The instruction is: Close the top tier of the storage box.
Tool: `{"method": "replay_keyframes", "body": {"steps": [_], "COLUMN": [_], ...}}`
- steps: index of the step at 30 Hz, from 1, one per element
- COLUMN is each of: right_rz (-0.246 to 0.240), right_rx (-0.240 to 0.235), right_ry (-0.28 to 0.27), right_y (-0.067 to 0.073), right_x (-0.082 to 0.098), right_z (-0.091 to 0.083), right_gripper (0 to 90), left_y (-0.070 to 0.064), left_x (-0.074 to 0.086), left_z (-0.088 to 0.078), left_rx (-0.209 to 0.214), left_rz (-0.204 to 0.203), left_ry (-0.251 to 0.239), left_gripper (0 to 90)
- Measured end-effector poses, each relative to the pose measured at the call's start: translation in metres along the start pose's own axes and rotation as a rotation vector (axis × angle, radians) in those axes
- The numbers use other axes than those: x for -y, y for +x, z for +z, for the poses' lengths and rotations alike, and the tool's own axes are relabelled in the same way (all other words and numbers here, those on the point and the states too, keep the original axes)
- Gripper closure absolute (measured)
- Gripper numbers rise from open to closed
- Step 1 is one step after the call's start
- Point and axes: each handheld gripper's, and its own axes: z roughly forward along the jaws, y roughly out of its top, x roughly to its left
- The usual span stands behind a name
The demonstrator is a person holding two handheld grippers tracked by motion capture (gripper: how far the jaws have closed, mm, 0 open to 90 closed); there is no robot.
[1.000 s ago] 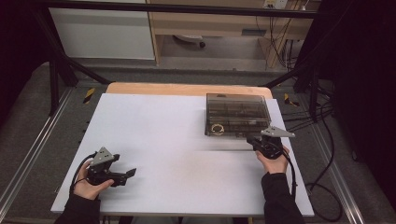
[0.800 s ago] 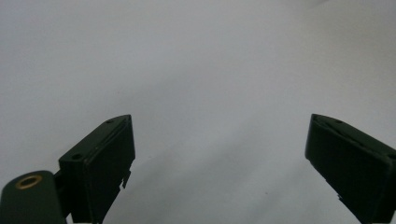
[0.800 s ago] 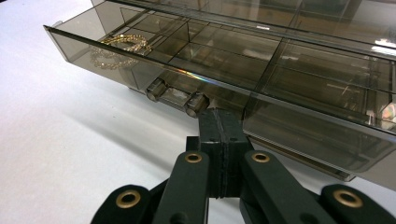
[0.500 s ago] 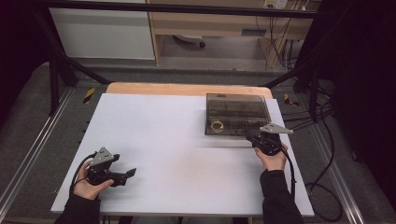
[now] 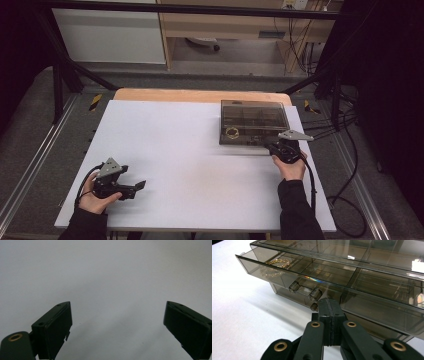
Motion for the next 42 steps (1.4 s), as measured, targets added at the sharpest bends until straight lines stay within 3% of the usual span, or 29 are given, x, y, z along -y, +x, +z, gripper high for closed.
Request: {"method": "replay_keyframes", "body": {"steps": [42], "right_rz": [0.01], "right_rx": [0.022], "right_ry": [-0.006], "right_y": [-0.008], "right_x": [-0.013], "right_z": [0.02], "right_gripper": [90.0], "left_y": [0.001], "left_x": [0.001], "left_z": [0.0], "left_rx": [0.002], "left_rz": [-0.003], "left_ry": [0.0], "left_gripper": [8.1]}}
